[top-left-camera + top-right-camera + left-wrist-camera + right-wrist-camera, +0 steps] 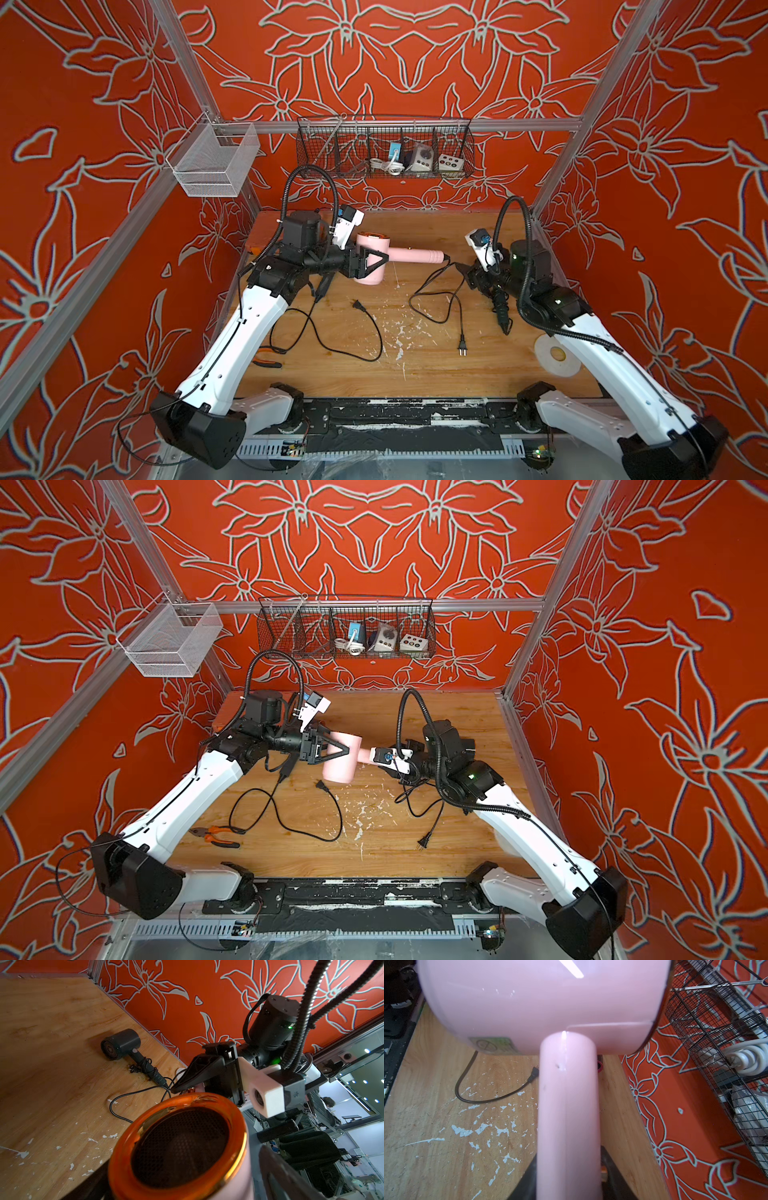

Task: Wrap the cord around the hair dryer
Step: Adjust the power cord.

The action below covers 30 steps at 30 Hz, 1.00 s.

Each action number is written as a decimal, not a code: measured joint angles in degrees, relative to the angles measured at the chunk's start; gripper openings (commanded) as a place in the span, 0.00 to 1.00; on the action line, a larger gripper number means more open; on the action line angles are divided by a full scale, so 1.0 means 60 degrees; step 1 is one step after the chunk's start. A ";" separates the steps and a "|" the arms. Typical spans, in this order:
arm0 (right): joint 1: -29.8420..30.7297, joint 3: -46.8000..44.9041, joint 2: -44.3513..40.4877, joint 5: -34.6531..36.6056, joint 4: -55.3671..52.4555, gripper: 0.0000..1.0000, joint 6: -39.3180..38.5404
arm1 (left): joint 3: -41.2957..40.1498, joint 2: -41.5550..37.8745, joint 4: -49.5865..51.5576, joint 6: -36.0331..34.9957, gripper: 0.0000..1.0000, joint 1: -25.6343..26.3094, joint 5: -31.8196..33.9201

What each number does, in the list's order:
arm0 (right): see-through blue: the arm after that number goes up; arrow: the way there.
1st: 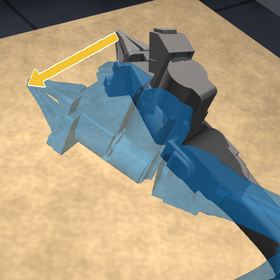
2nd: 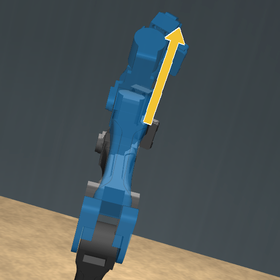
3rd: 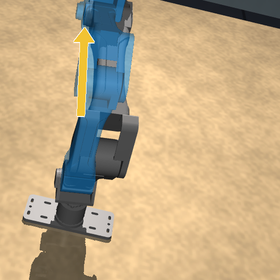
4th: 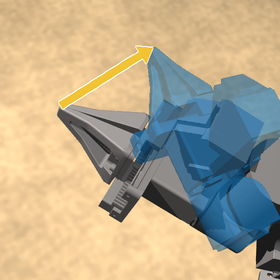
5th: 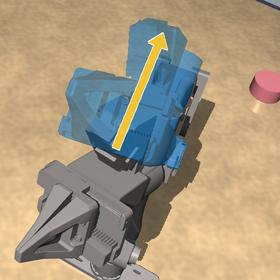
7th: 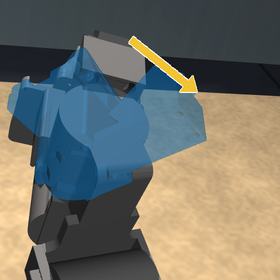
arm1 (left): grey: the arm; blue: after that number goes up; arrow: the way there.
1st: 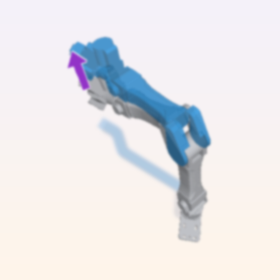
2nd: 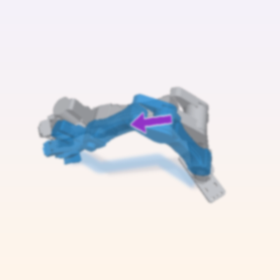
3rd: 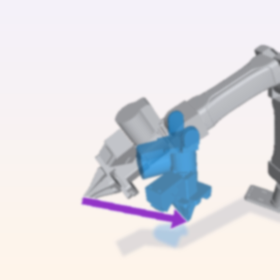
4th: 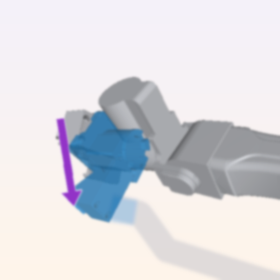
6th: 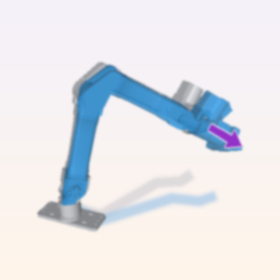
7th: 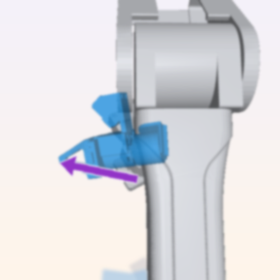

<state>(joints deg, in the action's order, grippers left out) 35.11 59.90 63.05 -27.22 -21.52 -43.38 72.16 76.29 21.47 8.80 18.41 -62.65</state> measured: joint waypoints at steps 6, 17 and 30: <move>0.0160 0.0251 0.0255 0.0463 0.0018 0.00 -0.0007 | -0.0175 -0.0091 0.0087 0.0007 0.87 0.0208 0.0652; 0.0586 0.0543 0.0517 0.1366 -0.0033 0.00 -0.0229 | -0.0164 -0.0164 0.0561 0.0189 0.33 0.0306 0.1333; 0.0725 0.0703 0.0933 0.1902 0.0004 0.20 0.0015 | -0.0160 -0.0168 0.0484 0.0251 0.00 0.0299 0.1832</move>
<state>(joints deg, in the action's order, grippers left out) 39.46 64.12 68.64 -15.81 -21.50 -43.29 71.20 75.29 24.38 10.31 20.21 -51.66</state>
